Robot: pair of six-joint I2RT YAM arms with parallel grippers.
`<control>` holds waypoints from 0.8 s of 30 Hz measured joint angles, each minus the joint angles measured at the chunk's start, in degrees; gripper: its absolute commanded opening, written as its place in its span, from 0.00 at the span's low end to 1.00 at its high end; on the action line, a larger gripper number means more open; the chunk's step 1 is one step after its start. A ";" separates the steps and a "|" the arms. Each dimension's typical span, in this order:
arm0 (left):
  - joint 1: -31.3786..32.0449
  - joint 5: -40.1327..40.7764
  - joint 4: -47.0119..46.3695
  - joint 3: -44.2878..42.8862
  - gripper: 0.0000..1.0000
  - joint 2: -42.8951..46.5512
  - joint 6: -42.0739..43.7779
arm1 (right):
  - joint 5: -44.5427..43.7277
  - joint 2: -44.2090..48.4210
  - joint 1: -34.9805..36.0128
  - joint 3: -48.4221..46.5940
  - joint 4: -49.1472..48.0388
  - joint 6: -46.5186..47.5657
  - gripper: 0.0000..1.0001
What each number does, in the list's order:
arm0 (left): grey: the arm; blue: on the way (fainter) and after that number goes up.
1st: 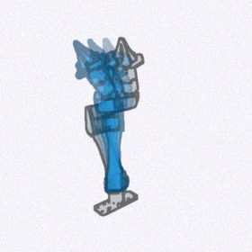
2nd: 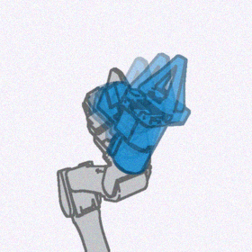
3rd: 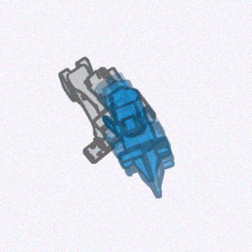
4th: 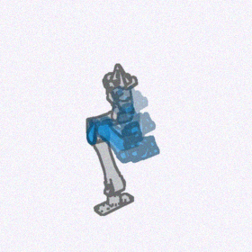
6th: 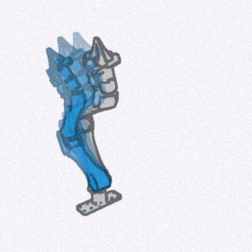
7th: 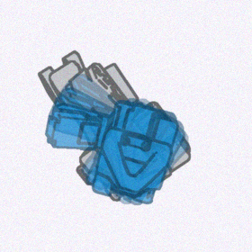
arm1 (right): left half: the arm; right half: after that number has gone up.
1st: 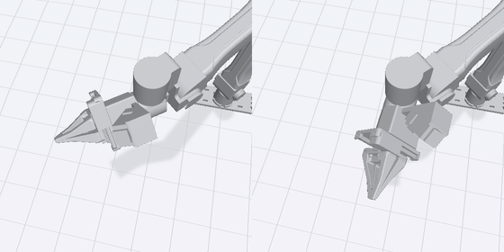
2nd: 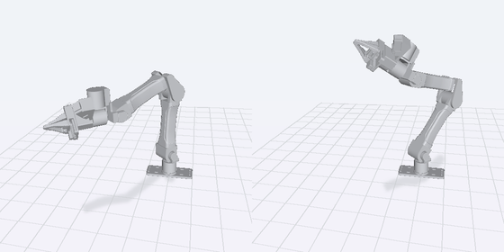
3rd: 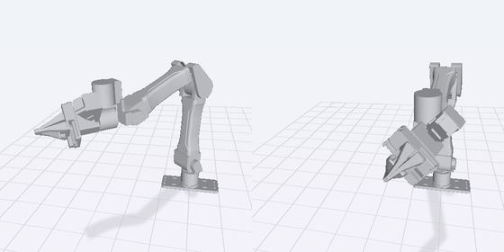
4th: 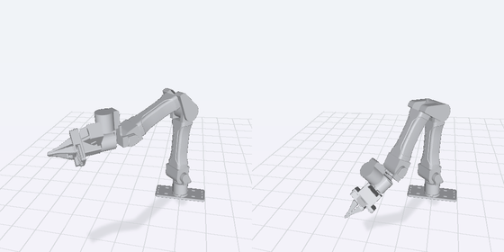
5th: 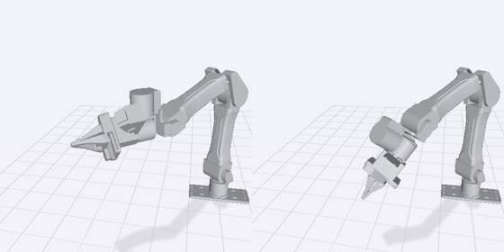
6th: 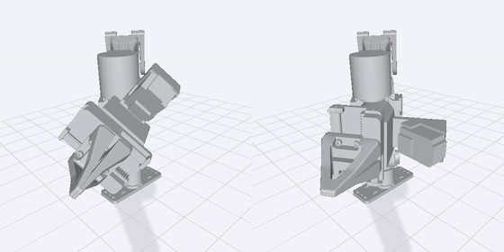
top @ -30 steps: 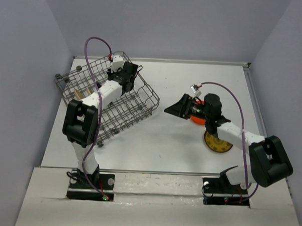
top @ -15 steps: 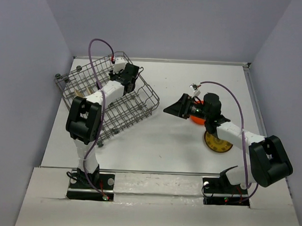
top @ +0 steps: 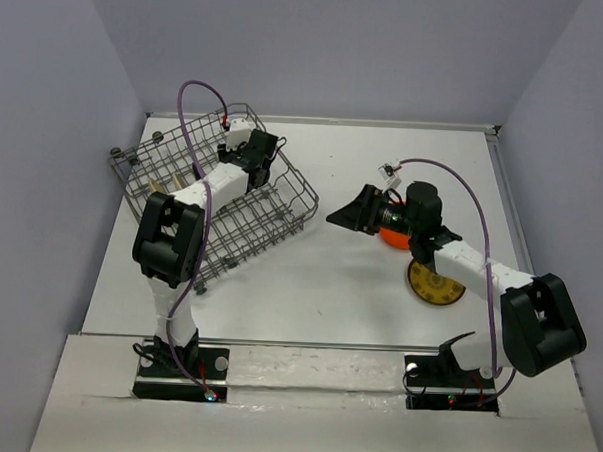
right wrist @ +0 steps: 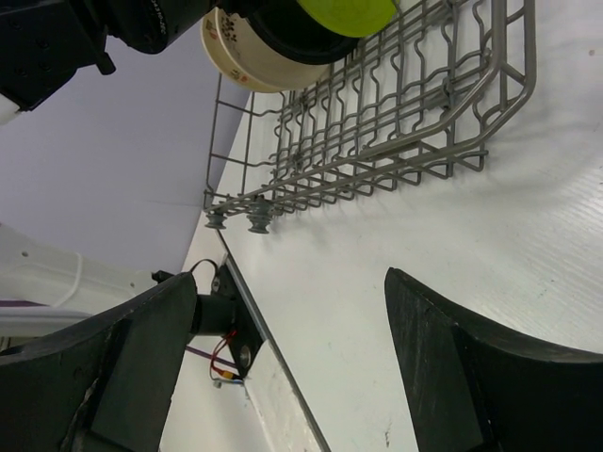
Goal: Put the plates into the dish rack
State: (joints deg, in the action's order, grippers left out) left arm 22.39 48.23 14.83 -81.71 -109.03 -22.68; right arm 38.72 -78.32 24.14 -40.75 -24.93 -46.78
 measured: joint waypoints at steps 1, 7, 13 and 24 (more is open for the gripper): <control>0.00 -0.02 0.00 0.28 0.43 0.00 -0.13 | -0.33 0.00 0.00 -0.28 0.79 0.59 0.87; -0.02 -0.22 0.33 2.10 0.63 0.00 -0.74 | -4.83 2.23 0.00 -3.87 8.13 4.81 0.86; -0.02 -0.74 0.50 2.49 0.71 0.37 -0.76 | -8.90 3.61 0.00 -6.62 11.13 6.91 0.83; 0.85 -3.67 0.42 2.47 0.91 12.22 0.48 | -18.29 3.41 -4.33 -8.83 18.93 10.21 0.55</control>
State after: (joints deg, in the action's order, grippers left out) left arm 23.24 44.56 15.25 -79.24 -96.82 -22.20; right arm 20.43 -74.91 19.81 -49.58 -6.00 -36.58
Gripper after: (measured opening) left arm 0.870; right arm 0.660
